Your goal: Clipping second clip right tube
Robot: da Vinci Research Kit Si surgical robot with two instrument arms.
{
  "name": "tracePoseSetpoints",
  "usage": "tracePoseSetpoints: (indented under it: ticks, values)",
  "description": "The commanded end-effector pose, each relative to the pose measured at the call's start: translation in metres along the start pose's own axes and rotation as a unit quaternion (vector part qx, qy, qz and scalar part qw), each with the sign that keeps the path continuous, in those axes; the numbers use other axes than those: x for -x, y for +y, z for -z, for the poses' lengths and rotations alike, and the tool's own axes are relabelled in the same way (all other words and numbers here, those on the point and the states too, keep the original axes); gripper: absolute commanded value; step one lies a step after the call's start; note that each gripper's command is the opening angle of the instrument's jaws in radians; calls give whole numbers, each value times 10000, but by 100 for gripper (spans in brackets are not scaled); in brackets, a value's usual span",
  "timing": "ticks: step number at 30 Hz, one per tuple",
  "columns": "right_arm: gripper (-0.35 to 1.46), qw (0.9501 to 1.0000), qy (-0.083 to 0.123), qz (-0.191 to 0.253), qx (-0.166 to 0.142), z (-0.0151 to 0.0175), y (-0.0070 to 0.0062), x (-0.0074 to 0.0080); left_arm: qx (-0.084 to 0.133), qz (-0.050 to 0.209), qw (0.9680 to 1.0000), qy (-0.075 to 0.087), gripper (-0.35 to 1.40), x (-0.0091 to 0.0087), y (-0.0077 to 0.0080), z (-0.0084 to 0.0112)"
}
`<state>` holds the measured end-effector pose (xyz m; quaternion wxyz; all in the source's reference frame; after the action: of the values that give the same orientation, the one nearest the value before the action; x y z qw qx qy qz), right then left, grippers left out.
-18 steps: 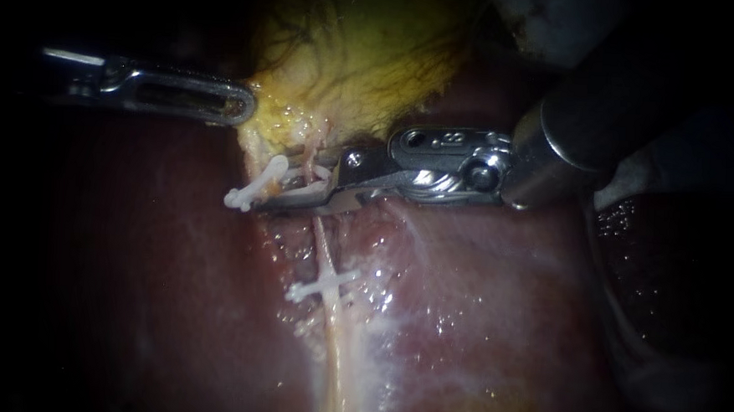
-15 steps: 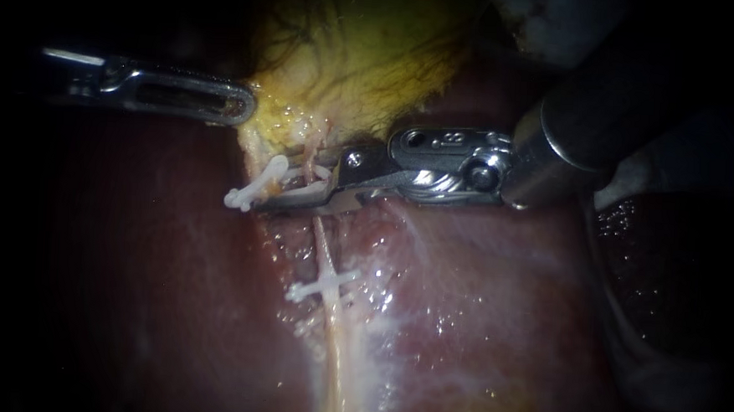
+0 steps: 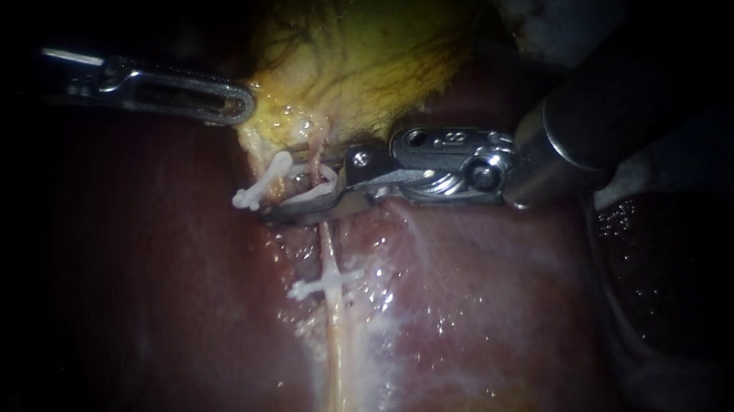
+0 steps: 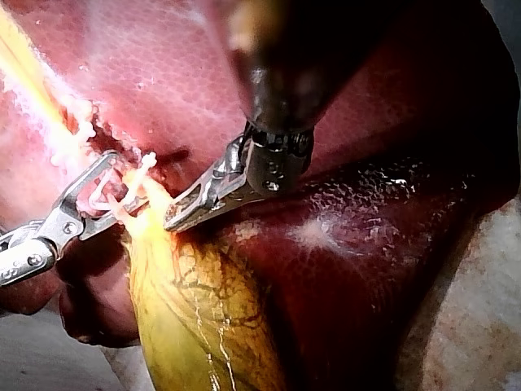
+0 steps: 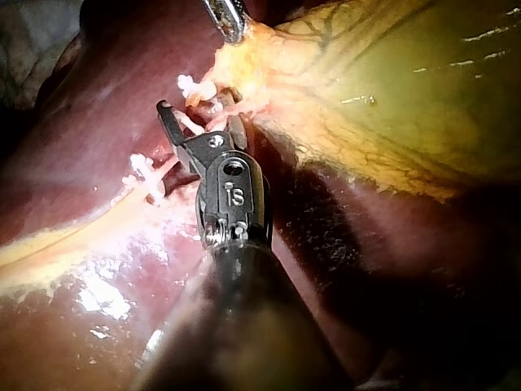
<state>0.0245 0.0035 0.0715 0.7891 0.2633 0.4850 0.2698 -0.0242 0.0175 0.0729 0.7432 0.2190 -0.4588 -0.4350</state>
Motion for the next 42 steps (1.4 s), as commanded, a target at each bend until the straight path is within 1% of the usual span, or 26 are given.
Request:
tracePoseSetpoints:
  ticks: [1, 3, 6, 7, 8, 10, 13, 15, 17, 18, 20, 21, 22, 23, 28, 30, 33, 36, 38, 42]
  values:
    - [58, 10000, 27, -50, -51, -1, 0, 0, -5, -2, 10000, 1, -35, 0, 0, 1]
    - [60, 9998, 71, -131, -158, -2, 1, 3, -6, -2, 10000, 2, -35, 0, 0, 1]
    - [60, 9982, 125, -324, -492, -4, 1, 13, -6, -2, 10000, 2, -35, 0, 0, 1]
    - [60, 9971, 131, -414, -631, -5, 1, 17, -6, -2, 10000, 2, -35, 0, 0, 1]
    - [60, 9953, 109, -480, -834, -6, 0, 23, -6, -2, 10000, 2, -35, 0, 0, 1]
    - [60, 9928, 119, -620, -1017, -10, -1, 33, -6, -2, 10000, 2, -35, 0, 0, 1]
    - [60, 9840, 271, -1012, -1438, -17, -3, 47, -6, -2, 10000, 2, -35, 0, 0, 1]
    - [60, 9748, 409, -1281, -1778, -22, -4, 57, -6, -2, 10000, 2, -35, 0, 0, 1]
    - [60, 9685, 512, -1451, -1958, -25, -5, 64, -5, -2, 10000, 1, -35, 0, 0, 1]
    - [60, 9639, 586, -1570, -2068, -27, -6, 68, -5, -2, 10000, 1, -35, 0, 0, 2]
    - [60, 9593, 725, -1709, -2127, -29, -8, 72, -5, -2, 10000, 1, -35, 0, 0, 2]
    - [60, 9552, 784, -1791, -2223, -29, -9, 73, -5, -2, 10000, 1, -35, 0, 0, 2]
    - [60, 9524, 824, -1850, -2277, -28, -10, 74, -5, -2, 10000, 2, -35, 0, 0, 2]
    - [60, 9507, 870, -1885, -2304, -27, -11, 74, -5, -2, 10000, 2, -35, 0, 0, 2]
    - [58, 9435, 825, -1995, -2514, -19, -12, 77, -6, -2, 10000, 2, -35, 0, 0, 2]
    - [57, 9419, 835, -1986, -2576, -17, -12, 78, -6, -2, 10000, 2, -35, 0, 0, 3]
    - [54, 9387, 761, -2012, -2693, -13, -13, 79, -7, -2, 10000, 2, -35, 0, 0, 3]
    - [52, 9372, 705, -1990, -2777, -10, -14, 79, -8, -2, 10000, 3, -35, 0, 0, 3]
    - [50, 9359, 715, -1992, -2818, -9, -15, 78, -8, -2, 10000, 3, -35, 0, 0, 3]
    - [50, 9350, 765, -2025, -2809, -5, -14, 71, -9, -2, 10000, 3, -35, 0, 0, 3]
